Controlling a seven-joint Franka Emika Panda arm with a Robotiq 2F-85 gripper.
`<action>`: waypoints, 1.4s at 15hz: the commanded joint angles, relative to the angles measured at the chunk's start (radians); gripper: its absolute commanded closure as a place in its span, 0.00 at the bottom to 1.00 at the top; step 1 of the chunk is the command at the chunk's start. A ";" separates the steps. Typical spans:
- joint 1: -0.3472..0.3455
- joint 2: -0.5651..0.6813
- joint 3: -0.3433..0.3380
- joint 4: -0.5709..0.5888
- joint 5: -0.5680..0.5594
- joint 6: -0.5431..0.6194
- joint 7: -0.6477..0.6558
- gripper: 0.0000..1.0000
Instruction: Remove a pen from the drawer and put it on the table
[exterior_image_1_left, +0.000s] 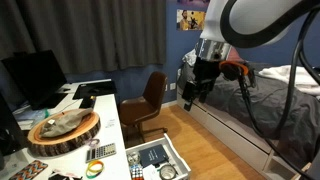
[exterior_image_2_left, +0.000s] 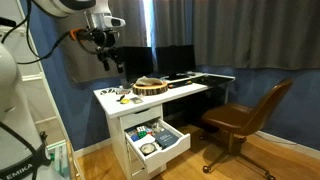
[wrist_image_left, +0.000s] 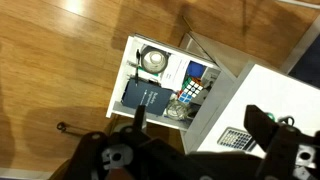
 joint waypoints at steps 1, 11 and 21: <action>0.003 0.002 -0.004 -0.005 -0.004 -0.004 0.003 0.00; -0.013 0.091 -0.009 0.034 -0.029 0.019 -0.028 0.00; -0.039 0.604 -0.062 0.274 -0.041 0.162 -0.224 0.00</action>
